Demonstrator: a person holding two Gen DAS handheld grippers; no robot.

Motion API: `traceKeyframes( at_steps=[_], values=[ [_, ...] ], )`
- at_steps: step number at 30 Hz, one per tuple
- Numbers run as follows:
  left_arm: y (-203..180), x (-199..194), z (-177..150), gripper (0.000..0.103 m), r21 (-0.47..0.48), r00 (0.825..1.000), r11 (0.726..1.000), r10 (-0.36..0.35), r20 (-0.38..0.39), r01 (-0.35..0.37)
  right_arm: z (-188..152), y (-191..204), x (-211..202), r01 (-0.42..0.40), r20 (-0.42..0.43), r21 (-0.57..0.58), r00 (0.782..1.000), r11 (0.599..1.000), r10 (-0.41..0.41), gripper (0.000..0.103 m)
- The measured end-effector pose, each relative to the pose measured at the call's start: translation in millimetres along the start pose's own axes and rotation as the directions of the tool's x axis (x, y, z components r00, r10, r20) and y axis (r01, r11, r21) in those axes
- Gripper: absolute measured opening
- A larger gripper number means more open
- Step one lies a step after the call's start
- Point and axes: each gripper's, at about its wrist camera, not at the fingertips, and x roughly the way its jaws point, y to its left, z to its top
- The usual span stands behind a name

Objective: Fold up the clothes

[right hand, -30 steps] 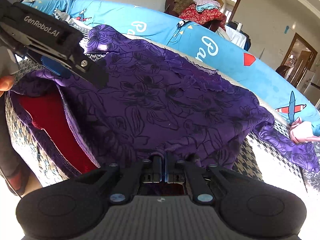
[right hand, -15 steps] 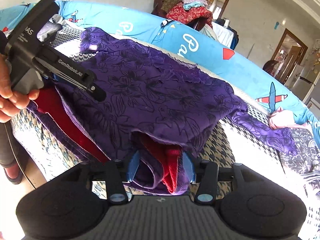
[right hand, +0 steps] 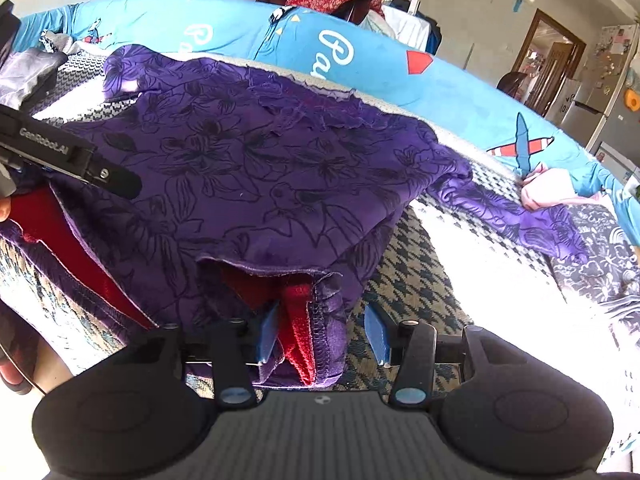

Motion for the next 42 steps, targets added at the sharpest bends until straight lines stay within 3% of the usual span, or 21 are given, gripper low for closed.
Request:
traceKeyframes(
  at_steps=[2,4,8,13,16,22,25,29,31,34,37,42],
  values=[
    [1,-1,0,0.103,-0.004,1.0,1.0,-0.002,0.002,0.002,0,-4,8,-0.026,-0.004,0.032,1.0,0.999,0.026,0.013],
    [2,-1,0,0.103,-0.003,1.0,1.0,0.0,0.003,0.0,0,-8,9,-0.014,-0.004,0.064,1.0,0.998,0.014,0.007],
    [0,-2,-1,0.103,0.016,1.0,1.0,0.018,0.002,-0.018,1,-19,-4,0.08,0.027,0.112,0.996,0.99,-0.083,0.005],
    [-1,-3,-2,0.103,0.037,0.999,0.999,0.036,0.001,-0.036,12,-41,-37,0.283,0.071,0.079,0.955,0.956,-0.289,0.005],
    [-1,-5,-3,0.103,0.043,0.999,0.998,0.045,-0.001,-0.045,15,-54,-54,0.335,0.078,0.045,0.938,0.941,-0.337,0.003],
    [1,-13,-7,0.103,0.065,0.996,0.994,0.089,-0.01,-0.088,7,-57,-52,0.327,-0.01,-0.027,0.945,0.945,-0.327,0.002],
    [2,-19,-9,0.103,0.076,0.994,0.991,0.109,-0.023,-0.107,4,-58,-44,0.305,-0.076,-0.038,0.949,0.952,-0.307,0.009],
    [2,-28,-14,0.103,0.102,0.974,0.97,0.223,-0.029,-0.219,-1,-61,-38,0.28,-0.153,-0.051,0.946,0.959,-0.285,0.016],
    [10,-31,-15,0.103,0.071,0.96,0.959,0.277,-0.049,-0.273,-4,-66,-40,0.262,-0.177,-0.032,0.948,0.965,-0.264,0.018],
    [26,-37,-14,0.103,-0.02,0.952,0.955,0.295,-0.076,-0.298,-6,-72,-47,0.246,-0.171,-0.008,0.955,0.969,-0.243,0.02],
    [36,-41,-13,0.103,-0.052,0.925,0.926,0.37,-0.086,-0.375,-4,-71,-54,0.245,-0.155,-0.027,0.957,0.969,-0.246,0.022],
    [49,-56,-9,0.103,-0.147,0.931,0.919,0.363,-0.042,-0.365,1,-70,-63,0.229,-0.146,-0.07,0.96,0.971,-0.238,0.024]
  ],
)
